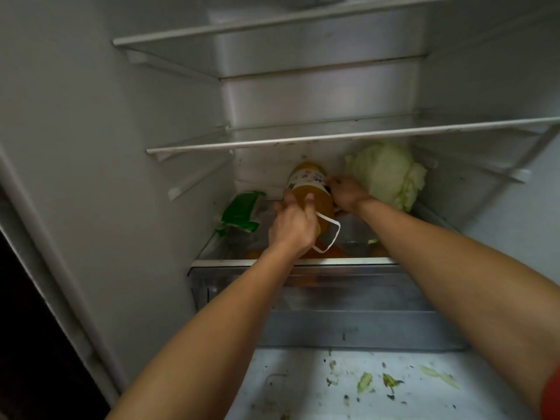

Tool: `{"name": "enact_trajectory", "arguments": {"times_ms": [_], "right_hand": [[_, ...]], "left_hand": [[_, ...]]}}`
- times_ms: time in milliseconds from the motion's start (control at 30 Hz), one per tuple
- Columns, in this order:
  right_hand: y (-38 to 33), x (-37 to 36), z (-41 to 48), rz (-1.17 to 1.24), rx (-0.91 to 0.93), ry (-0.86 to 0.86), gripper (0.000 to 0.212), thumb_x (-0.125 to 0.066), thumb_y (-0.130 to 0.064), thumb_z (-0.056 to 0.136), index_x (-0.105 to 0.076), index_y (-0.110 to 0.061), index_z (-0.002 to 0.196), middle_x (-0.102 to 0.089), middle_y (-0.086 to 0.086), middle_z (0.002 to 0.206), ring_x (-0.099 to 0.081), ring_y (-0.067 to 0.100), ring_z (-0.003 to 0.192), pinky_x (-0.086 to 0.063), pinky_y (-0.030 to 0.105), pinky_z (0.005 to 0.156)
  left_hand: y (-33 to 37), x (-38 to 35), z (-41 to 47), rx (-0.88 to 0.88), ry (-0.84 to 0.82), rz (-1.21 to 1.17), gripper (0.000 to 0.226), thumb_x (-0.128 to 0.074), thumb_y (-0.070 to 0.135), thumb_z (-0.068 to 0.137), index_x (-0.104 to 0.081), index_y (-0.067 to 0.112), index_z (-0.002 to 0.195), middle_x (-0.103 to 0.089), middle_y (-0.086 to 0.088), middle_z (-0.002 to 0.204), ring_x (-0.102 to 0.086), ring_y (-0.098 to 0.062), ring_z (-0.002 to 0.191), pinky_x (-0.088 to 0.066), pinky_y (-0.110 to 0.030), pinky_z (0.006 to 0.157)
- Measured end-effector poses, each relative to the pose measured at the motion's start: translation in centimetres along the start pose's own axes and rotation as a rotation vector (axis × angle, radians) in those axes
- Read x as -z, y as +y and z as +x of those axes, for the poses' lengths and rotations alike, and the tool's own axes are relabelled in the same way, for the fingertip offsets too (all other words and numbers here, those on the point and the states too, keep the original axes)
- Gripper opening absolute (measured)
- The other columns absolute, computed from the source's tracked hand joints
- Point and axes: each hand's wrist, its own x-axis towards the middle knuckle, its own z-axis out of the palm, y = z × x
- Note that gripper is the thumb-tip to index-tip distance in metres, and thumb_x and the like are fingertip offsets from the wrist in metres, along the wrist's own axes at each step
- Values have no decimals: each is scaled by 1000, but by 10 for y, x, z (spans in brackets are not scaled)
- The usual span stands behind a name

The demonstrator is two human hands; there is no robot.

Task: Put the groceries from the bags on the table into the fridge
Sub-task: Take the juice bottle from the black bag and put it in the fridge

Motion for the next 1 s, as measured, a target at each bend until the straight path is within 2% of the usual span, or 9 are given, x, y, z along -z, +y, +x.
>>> {"name": "enact_trajectory", "arguments": {"times_ms": [100, 200, 300, 433, 567, 800, 933, 1000], "right_hand": [[-6, 10, -25, -202, 12, 97, 36, -48, -38, 97, -68, -13, 114, -67, 15, 115, -65, 35, 98, -56, 48, 81], [-7, 24, -56, -365, 46, 186, 32, -53, -41, 93, -67, -21, 115, -65, 8, 122, -62, 31, 106, -51, 37, 89], [-5, 31, -93, -474, 99, 277, 31, -54, -38, 93, -67, -19, 113, -66, 11, 118, -61, 33, 106, -51, 35, 85], [0, 28, -154, -606, 195, 372, 28, -52, -35, 93, -67, -21, 112, -67, 11, 115, -60, 34, 105, -48, 37, 80], [2, 14, -200, -678, 281, 293, 31, -51, -35, 91, -63, -24, 118, -64, 7, 120, -59, 33, 107, -47, 40, 84], [4, -17, -284, -755, 417, 103, 36, -53, -36, 92, -57, -26, 126, -60, 6, 124, -58, 32, 110, -47, 41, 85], [10, -47, -350, -758, 537, -41, 39, -50, -37, 95, -53, -26, 132, -55, 4, 131, -57, 31, 112, -46, 40, 86], [14, -68, -390, -746, 596, -122, 39, -49, -37, 95, -53, -26, 132, -56, 3, 131, -58, 29, 111, -47, 39, 85]], "left_hand": [[-7, 3, -7, -19, 12, 23, 63, -24, 56, 98, -15, 22, 151, -30, -18, 148, -37, -39, 132, -32, -48, 105], [-13, 6, -22, -64, 68, 79, 59, -28, 54, 98, -29, 18, 145, -37, -18, 143, -40, -39, 128, -35, -47, 101], [-14, 11, -41, -122, 141, 112, 45, -35, 44, 99, -46, 11, 128, -45, -18, 131, -46, -39, 119, -40, -46, 93], [-22, 20, -78, -229, 196, 171, 31, -46, 33, 95, -55, 12, 116, -51, -13, 121, -52, -34, 109, -46, -44, 87], [-38, 39, -129, -289, 191, 230, 28, -49, 31, 93, -57, 14, 114, -56, -8, 115, -55, -28, 104, -47, -40, 80], [-85, 86, -251, -386, 168, 381, 20, -54, 25, 90, -58, 10, 102, -59, -10, 103, -57, -31, 93, -47, -40, 72], [-113, 99, -353, -337, 117, 465, 28, -50, 29, 92, -59, 14, 115, -63, -7, 111, -60, -29, 98, -47, -38, 77], [-133, 104, -409, -283, 79, 486, 27, -50, 31, 92, -59, 17, 114, -63, -5, 108, -60, -27, 97, -47, -37, 75]]}}
